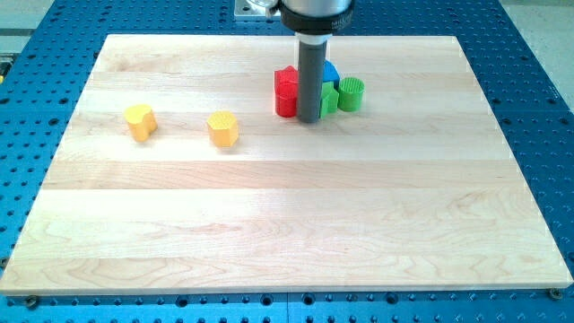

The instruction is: Push the red star into the green star

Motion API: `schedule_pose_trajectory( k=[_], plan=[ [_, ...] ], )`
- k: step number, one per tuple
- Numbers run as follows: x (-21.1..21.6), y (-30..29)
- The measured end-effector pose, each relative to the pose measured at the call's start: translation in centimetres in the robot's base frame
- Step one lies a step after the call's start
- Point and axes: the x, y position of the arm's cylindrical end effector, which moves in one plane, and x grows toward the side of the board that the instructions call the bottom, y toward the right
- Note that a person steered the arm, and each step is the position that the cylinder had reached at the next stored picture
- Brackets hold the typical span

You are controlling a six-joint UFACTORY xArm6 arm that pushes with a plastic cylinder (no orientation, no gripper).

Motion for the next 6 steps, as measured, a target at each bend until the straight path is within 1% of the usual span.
schedule_pose_trajectory(
  k=[1,2,3,4,5,6],
  plan=[
    [-1.9,-3.3],
    [-1.8,-10.6],
    [-1.1,-9.2],
    [-6.4,-9.1],
    [-7.9,-6.3],
    [-7.9,-1.6]
  ],
)
